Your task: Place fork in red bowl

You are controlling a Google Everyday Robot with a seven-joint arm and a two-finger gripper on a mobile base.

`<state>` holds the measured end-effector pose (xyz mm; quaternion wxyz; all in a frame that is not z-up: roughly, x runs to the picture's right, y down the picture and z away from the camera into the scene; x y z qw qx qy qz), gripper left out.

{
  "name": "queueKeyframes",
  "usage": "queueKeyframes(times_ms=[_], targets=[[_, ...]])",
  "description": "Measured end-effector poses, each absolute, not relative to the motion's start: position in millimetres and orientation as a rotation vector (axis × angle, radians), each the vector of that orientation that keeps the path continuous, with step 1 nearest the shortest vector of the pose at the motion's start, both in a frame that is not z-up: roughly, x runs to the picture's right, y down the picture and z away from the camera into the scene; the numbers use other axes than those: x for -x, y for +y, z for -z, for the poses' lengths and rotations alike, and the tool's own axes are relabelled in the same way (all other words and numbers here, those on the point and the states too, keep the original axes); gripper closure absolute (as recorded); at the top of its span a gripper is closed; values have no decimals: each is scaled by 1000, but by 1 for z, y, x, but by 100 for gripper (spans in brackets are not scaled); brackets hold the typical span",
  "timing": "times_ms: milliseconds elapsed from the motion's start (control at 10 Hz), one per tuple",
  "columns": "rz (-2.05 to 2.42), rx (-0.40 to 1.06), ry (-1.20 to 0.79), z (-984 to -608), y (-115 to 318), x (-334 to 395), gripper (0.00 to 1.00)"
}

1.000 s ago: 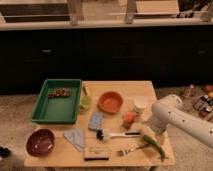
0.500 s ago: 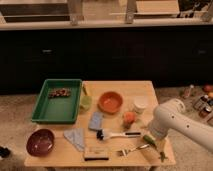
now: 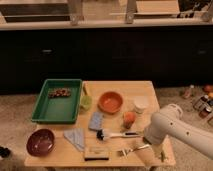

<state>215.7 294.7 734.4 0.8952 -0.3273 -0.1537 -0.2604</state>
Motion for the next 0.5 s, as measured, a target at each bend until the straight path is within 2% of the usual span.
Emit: queueKeyframes(times_ms=[500], targets=[[598,696,-313,-743,321,-192,20]])
